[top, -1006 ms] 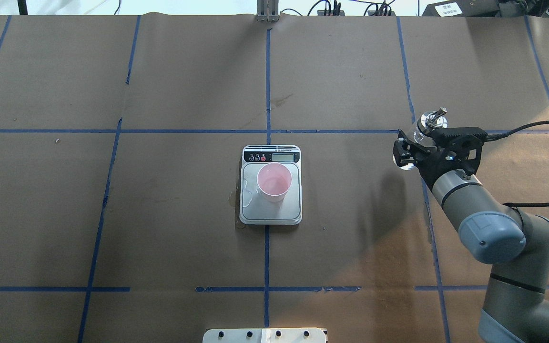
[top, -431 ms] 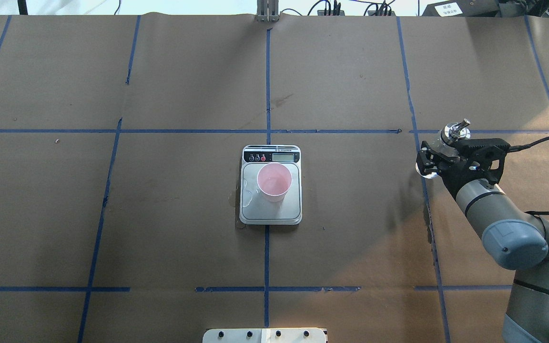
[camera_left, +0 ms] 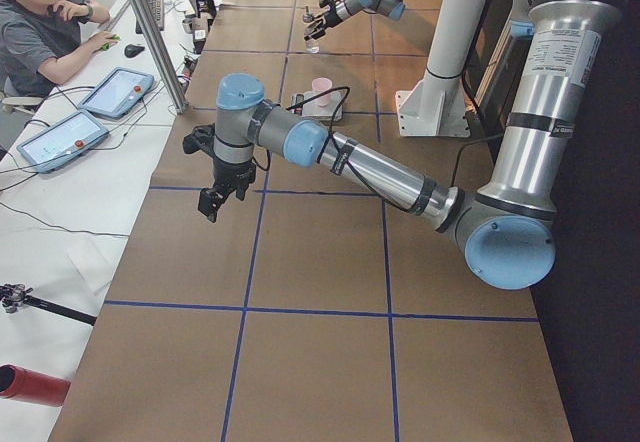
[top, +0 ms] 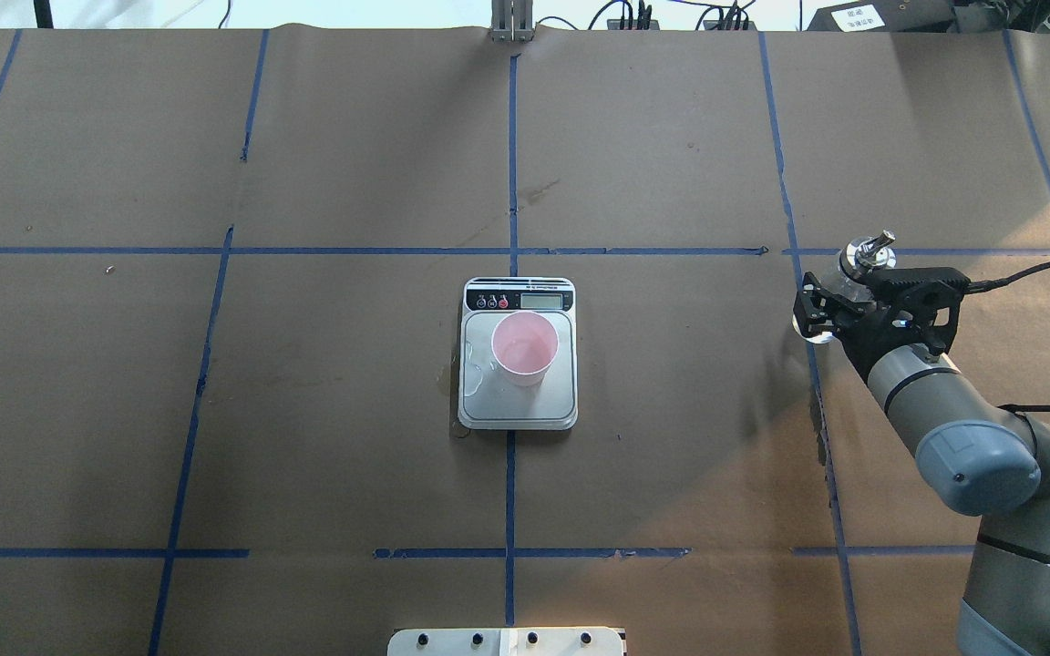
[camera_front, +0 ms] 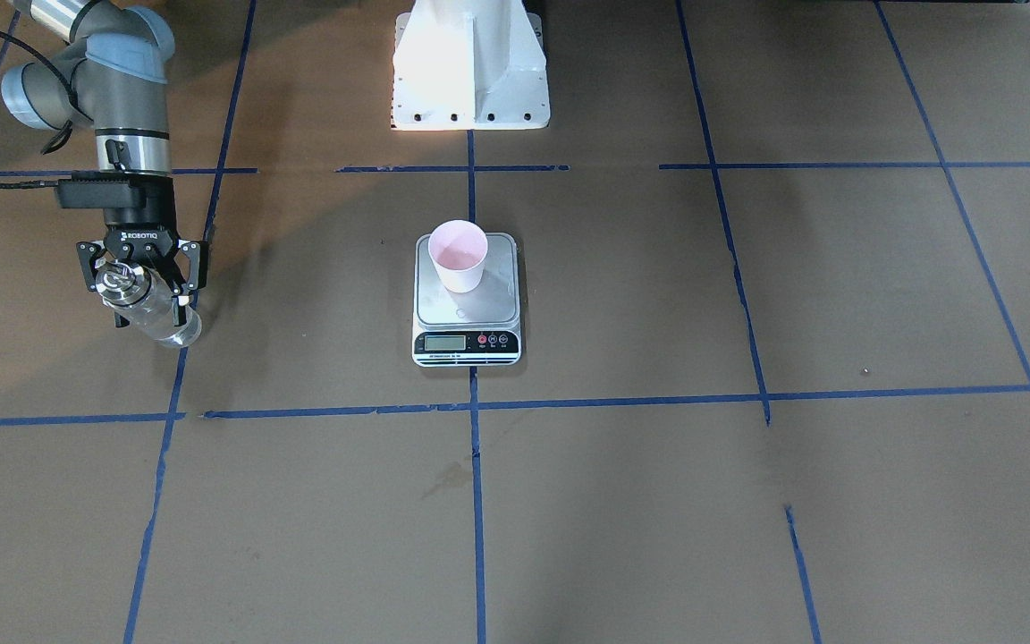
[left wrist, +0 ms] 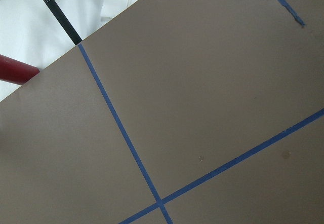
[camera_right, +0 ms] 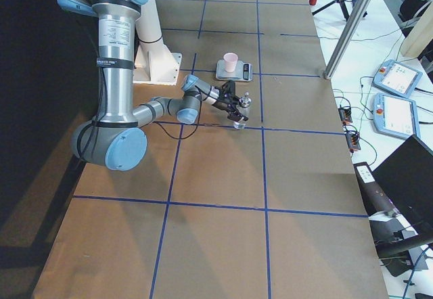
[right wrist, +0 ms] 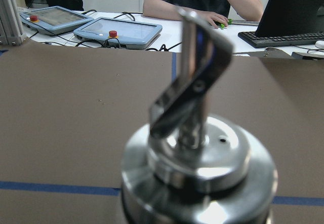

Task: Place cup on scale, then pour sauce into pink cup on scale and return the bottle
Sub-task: 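Lower the bottle onto the table with the right gripper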

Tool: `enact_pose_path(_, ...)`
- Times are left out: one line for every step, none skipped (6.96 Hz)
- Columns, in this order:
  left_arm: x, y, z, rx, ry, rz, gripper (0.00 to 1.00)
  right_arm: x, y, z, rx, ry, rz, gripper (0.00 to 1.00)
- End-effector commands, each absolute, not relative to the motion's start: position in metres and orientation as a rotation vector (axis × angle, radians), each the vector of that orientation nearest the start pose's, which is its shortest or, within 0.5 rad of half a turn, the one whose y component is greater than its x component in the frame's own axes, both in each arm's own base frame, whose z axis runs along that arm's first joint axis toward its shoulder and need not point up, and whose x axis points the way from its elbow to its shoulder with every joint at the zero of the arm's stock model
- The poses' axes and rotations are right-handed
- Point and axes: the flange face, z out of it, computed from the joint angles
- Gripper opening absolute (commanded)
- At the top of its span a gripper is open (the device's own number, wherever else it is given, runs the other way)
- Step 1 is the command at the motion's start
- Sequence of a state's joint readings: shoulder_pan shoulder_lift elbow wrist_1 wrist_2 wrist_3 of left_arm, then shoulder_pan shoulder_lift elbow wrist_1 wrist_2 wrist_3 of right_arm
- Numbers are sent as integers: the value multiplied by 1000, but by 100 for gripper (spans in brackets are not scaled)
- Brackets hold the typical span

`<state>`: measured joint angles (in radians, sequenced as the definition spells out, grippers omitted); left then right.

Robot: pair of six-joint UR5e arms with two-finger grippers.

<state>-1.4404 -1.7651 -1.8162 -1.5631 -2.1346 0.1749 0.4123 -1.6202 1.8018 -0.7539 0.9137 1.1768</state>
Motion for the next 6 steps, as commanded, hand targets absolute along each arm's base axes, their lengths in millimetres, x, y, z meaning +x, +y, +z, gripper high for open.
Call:
enact_pose_path(-6, -569, 447, 436, 548, 415, 100, -369, -372, 478, 926, -649, 341, 0)
enact_pose_path(-6, -571, 445, 439, 548, 415, 100, -370, -372, 473, 923, -667, 361, 0)
enact_pose_path(-6, -571, 445, 439, 548, 415, 100, -376, -372, 469, 919, -681, 367, 4)
enact_pose_path(-6, -571, 446, 438, 548, 415, 100, -376, -372, 469, 917, -683, 366, 24)
enact_pose_path(-6, -572, 443, 442, 548, 416, 100, -376, -372, 469, 917, -683, 366, 55)
enact_pose_path(-6, -572, 444, 441, 548, 416, 100, -376, -372, 470, 917, -680, 364, 76)
